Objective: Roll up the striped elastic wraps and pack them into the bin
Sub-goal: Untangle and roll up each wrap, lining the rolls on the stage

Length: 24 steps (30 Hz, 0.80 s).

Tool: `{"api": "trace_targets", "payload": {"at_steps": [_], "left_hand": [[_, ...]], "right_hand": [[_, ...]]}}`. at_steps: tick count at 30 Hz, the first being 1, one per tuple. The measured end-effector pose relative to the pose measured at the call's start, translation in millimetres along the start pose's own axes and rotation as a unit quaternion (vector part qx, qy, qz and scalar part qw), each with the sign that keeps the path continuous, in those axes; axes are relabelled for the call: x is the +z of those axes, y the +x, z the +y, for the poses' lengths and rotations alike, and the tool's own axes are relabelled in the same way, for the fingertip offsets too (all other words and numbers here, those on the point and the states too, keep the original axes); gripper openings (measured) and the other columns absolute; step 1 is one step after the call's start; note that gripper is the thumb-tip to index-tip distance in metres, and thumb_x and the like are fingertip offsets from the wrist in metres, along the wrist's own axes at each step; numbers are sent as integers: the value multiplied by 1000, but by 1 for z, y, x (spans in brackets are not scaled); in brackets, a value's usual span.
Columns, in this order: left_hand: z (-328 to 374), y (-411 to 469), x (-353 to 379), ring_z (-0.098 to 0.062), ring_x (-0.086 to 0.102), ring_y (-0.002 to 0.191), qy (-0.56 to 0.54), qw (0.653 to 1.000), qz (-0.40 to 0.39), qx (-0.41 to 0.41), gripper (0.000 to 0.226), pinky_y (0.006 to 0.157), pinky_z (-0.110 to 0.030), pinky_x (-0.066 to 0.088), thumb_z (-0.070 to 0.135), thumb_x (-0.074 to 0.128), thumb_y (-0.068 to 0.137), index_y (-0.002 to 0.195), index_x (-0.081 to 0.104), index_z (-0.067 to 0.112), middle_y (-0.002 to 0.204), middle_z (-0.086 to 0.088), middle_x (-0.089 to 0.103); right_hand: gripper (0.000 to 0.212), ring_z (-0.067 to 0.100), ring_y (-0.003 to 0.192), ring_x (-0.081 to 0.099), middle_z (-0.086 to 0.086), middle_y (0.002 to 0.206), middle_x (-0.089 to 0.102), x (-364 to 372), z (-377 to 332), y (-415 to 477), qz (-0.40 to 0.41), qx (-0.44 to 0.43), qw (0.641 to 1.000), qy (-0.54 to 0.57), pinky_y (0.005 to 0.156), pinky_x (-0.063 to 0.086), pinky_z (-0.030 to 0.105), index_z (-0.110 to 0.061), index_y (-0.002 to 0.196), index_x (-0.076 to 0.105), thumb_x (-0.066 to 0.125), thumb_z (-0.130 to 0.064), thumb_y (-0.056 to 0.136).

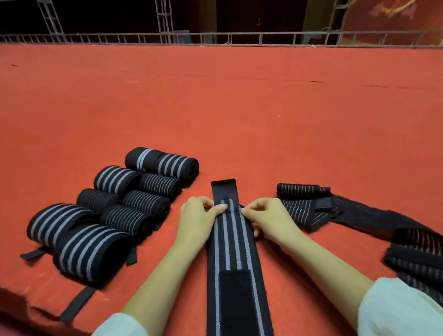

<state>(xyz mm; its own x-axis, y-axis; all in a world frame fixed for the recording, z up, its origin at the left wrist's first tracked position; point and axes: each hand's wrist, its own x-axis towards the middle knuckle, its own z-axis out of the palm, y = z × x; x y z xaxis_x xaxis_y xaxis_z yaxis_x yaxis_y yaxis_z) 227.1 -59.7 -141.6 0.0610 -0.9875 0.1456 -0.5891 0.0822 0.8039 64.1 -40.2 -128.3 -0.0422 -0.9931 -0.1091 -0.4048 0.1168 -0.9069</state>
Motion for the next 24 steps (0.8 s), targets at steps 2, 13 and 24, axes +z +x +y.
{"api": "trace_targets", "payload": {"at_steps": [2,13,24], "left_hand": [[-1,2,2,-14,58,73,-5,1000,7,-7,26,63,-27,38,33,68,86,73,66,11,72,0,65],[-5,12,7,-10,62,79,2,999,40,-29,24,74,-34,50,44,77,74,72,63,25,77,11,66],[-2,20,2,-9,54,67,-123,992,-33,14,30,70,-33,42,34,61,92,70,65,13,69,-6,64]], "right_hand": [[15,11,39,50,-1,53,56,1,2,6,11,-14,1000,-13,35,31,13,-6,82,67,62,-18,91],[11,7,41,53,-1,61,61,5,12,21,48,-56,996,-51,45,39,16,-12,87,63,65,-23,88],[16,6,63,53,-7,77,61,3,10,25,5,-70,997,-18,63,44,24,-18,85,66,77,-27,78]]}}
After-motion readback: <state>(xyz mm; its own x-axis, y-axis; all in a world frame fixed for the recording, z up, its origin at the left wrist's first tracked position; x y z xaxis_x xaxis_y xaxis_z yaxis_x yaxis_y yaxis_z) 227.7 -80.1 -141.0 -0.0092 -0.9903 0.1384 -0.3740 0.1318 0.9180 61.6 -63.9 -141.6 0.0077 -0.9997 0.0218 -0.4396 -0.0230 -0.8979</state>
